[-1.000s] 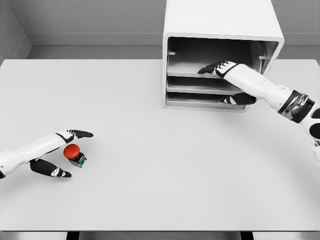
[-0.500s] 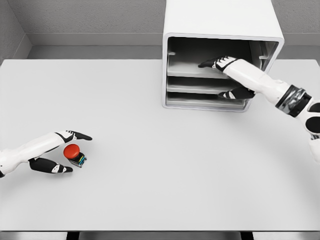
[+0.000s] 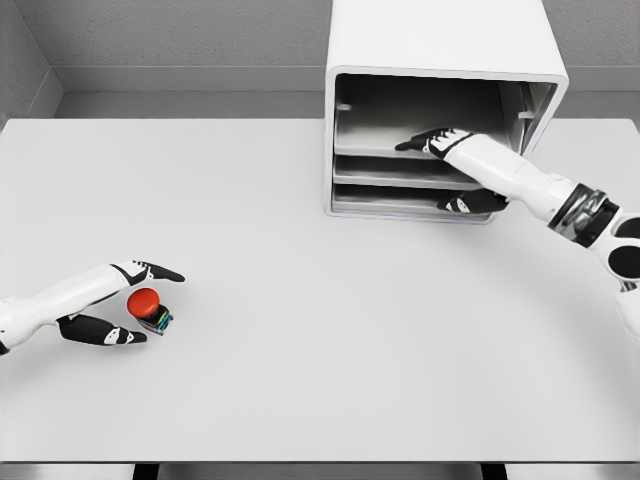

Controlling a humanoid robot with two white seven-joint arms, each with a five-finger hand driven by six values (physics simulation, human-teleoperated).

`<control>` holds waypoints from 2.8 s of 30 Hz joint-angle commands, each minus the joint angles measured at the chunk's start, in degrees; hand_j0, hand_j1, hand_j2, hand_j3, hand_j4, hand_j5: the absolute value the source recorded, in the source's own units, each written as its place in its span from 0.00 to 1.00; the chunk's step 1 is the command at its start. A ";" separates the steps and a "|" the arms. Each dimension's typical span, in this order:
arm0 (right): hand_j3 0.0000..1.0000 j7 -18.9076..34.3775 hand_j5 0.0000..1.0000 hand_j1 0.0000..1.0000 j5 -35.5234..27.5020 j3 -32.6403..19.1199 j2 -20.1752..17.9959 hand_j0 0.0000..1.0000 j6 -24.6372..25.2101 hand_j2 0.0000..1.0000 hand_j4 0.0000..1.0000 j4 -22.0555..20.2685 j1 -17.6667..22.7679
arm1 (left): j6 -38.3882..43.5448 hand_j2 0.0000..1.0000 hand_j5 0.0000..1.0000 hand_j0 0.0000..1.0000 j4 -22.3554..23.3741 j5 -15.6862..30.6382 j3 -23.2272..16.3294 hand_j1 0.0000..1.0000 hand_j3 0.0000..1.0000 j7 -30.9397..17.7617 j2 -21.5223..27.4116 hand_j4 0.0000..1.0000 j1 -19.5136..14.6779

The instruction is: Slide open multi-storey tabletop storage cabinets and put open load switch and slide close multi-storey tabletop storage cabinets

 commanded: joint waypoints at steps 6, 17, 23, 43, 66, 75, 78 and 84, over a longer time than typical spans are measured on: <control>0.93 1.53 0.93 0.93 -0.14 -0.04 -0.20 0.93 -0.36 0.93 0.93 -2.95 0.62 | 0.14 0.87 0.87 0.87 -0.11 0.55 -0.06 0.87 0.87 0.02 0.07 0.87 0.09; 0.93 1.62 0.93 0.93 -0.93 -0.48 -3.36 0.93 -0.36 0.93 0.93 -6.99 2.90 | 0.14 0.86 0.86 0.86 -0.11 0.55 0.03 0.86 0.86 0.02 0.07 0.86 0.00; 0.94 1.62 0.94 0.94 -0.93 -1.71 -4.15 0.94 -0.36 0.94 0.94 -9.10 4.75 | 0.14 0.85 0.85 0.85 -0.11 0.55 0.12 0.85 0.85 0.02 0.07 0.85 0.00; 0.94 1.62 0.94 0.94 -1.02 -6.28 -7.14 0.94 -0.36 0.94 0.94 -17.01 10.90 | 0.14 0.71 0.71 0.71 -0.20 0.72 0.12 0.71 0.71 0.02 0.07 0.71 0.09; 0.89 1.62 0.89 0.89 -0.49 -4.44 -5.82 0.89 -0.36 0.89 0.89 -12.88 8.61 | 0.14 0.55 0.55 0.55 -0.28 0.72 0.12 0.55 0.55 0.02 -0.02 0.55 0.35; 0.90 1.62 0.90 0.90 -0.58 -4.52 -6.26 0.90 -0.36 0.90 0.90 -13.76 9.93 | 0.14 0.46 0.46 0.46 -0.90 0.72 0.47 0.46 0.46 0.02 -0.02 0.46 0.44; 0.90 1.62 0.90 0.90 -0.76 -4.79 -6.44 0.90 -0.36 0.90 0.90 -15.78 10.99 | 0.14 0.44 0.44 0.44 -0.99 0.64 0.56 0.44 0.44 0.02 0.07 0.44 0.18; 0.90 1.62 0.90 0.90 -0.76 -5.05 -6.70 0.90 -0.36 0.90 0.90 -17.28 12.04 | 0.14 0.44 0.44 0.44 -1.60 0.64 0.91 0.44 0.44 0.02 0.07 0.44 0.17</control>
